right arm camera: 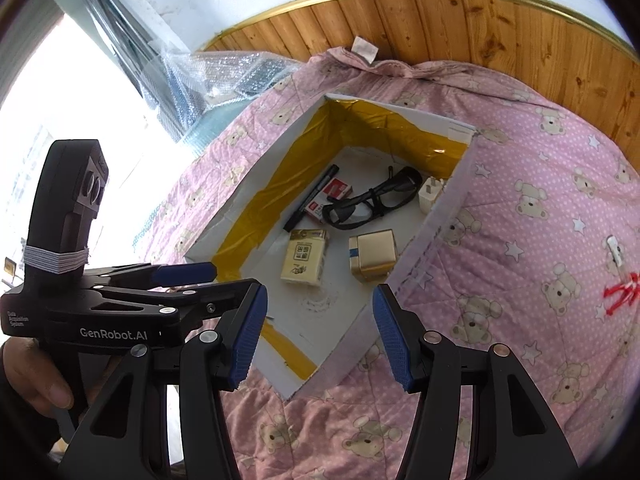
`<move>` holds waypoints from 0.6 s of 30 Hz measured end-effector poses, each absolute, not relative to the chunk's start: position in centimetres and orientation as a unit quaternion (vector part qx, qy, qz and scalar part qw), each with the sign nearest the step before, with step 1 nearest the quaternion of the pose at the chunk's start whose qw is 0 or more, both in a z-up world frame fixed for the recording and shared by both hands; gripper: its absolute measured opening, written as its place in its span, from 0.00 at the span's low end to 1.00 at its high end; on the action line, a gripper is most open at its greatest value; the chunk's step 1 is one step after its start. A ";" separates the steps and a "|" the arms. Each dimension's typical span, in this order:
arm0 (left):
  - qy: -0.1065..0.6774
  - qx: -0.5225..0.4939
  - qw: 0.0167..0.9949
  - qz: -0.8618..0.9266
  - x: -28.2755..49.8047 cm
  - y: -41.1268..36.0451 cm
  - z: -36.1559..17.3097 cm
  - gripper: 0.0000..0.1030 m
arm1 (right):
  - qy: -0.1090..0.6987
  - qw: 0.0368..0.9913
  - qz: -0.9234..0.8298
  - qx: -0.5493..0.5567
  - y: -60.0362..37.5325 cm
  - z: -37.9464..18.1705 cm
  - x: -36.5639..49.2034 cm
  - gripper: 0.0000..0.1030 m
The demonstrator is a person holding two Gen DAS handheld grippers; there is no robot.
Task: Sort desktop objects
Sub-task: 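Move both open grippers away from the box toward the red figure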
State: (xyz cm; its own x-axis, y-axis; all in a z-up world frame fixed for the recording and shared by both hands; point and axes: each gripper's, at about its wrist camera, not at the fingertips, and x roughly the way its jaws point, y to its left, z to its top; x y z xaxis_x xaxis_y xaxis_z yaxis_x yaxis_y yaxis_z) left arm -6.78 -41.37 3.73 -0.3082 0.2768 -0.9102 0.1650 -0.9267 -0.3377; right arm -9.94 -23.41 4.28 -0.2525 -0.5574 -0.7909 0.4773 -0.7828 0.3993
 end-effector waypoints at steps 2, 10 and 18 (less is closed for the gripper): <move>-0.185 -0.586 0.039 0.788 -6.6 -40.8 4.0 0.78 | -0.049 0.323 -0.792 0.516 -22.4 4.3 -9.7 0.57; -0.171 -0.584 0.057 0.791 -6.0 -38.1 4.8 0.78 | -0.115 0.289 -0.799 0.514 -17.5 4.2 -8.5 0.57; -0.143 -0.598 0.102 0.782 -6.4 -33.1 4.4 0.78 | -0.159 0.233 -0.806 0.521 -12.4 2.6 -7.2 0.57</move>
